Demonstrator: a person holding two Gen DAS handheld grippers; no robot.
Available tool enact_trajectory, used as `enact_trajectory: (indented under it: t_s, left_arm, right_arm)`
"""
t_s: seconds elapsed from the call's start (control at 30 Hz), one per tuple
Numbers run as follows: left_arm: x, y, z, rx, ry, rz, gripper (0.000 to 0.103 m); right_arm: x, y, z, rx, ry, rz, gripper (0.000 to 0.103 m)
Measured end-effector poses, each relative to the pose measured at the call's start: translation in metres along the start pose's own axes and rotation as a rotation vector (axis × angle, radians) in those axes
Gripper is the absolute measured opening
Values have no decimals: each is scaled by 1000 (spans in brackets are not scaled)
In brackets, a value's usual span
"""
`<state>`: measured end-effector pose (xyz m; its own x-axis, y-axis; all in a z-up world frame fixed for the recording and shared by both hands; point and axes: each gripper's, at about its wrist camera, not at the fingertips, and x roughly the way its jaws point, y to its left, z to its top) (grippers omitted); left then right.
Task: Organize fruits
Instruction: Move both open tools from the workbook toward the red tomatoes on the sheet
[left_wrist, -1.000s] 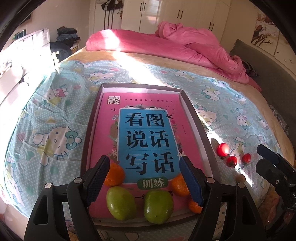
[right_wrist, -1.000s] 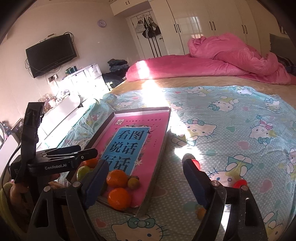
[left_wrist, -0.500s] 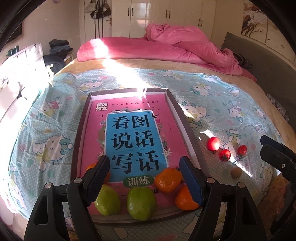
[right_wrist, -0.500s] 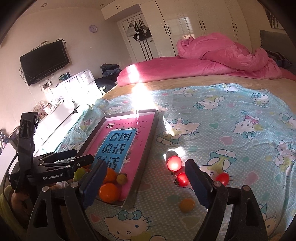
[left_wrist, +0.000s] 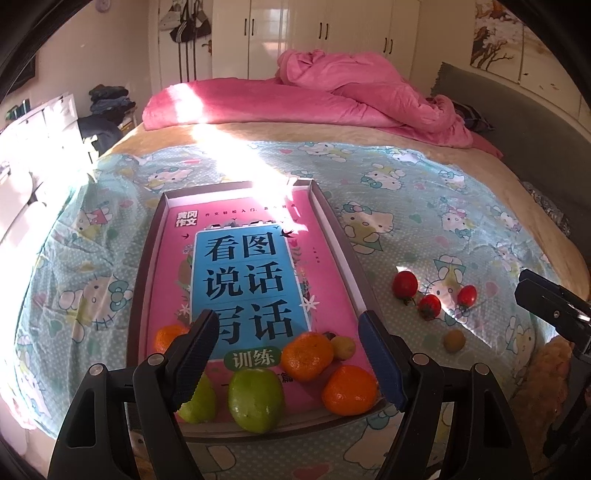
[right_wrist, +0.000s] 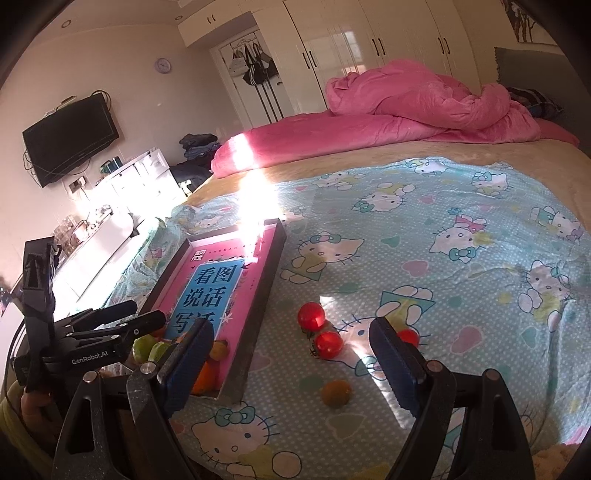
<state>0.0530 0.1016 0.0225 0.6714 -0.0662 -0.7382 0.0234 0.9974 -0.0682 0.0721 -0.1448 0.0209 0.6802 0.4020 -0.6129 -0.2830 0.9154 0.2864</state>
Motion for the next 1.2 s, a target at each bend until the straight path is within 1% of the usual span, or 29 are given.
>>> enact_trajectory:
  t_s: [0.23, 0.33, 0.5, 0.6, 0.77, 0.9, 1.1, 1.2]
  left_arm:
    - [-5, -18, -1, 36, -5, -25, 79]
    - [-6, -26, -2, 55, -3, -34, 79]
    - [-5, -37, -3, 72, 7, -50, 79]
    - [-5, -42, -4, 70, 18, -75, 79]
    - [-3, -51, -7, 90, 32, -89, 79]
    - [0, -52, -7, 94, 43, -104, 79]
    - [3, -57, -7, 106, 52, -122, 79]
    - [8, -62, -7, 114, 69, -137, 79]
  right_arm:
    - [-6, -18, -3, 31, 9, -58, 86]
    - [-8, -23, -4, 21, 13, -119, 86]
    - [-9, -27, -7, 22, 27, -133, 86]
    - [-7, -25, -12, 4, 49, -148, 86]
    - [3, -20, -20, -15, 101, -147, 86]
    - [14, -17, -27, -44, 146, -170, 86]
    - [26, -18, -35, -41, 196, -166, 86]
    - [33, -19, -38, -35, 221, -164, 86]
